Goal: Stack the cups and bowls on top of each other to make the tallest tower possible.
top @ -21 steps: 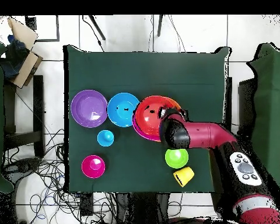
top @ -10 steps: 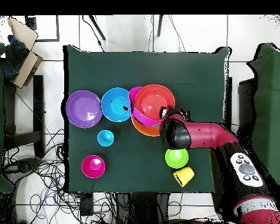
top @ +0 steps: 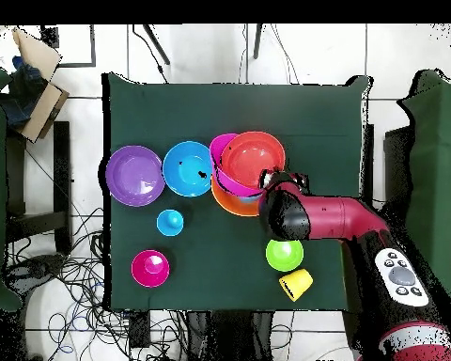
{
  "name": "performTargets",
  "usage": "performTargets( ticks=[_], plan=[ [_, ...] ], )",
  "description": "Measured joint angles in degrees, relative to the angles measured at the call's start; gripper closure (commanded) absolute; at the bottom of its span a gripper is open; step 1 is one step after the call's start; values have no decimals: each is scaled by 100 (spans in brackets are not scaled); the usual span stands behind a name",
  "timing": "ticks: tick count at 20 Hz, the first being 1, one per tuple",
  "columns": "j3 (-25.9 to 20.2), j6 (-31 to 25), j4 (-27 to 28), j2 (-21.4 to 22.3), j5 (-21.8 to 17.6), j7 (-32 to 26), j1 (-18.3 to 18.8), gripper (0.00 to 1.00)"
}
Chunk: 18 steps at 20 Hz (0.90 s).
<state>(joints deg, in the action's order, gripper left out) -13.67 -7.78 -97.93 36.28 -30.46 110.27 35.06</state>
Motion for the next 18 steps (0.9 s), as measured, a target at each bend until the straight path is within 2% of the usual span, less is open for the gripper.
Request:
performTargets(
  ticks=[5,9,15,18],
  plan=[
    [-46,-5,-70,141,1,0,38,100],
    [-195,-118,-305,458,94,0,190,100],
    [-502,-548,-936,1182,471,0,559,100],
    [-603,-671,-1143,1412,581,0,666,100]
  ],
)
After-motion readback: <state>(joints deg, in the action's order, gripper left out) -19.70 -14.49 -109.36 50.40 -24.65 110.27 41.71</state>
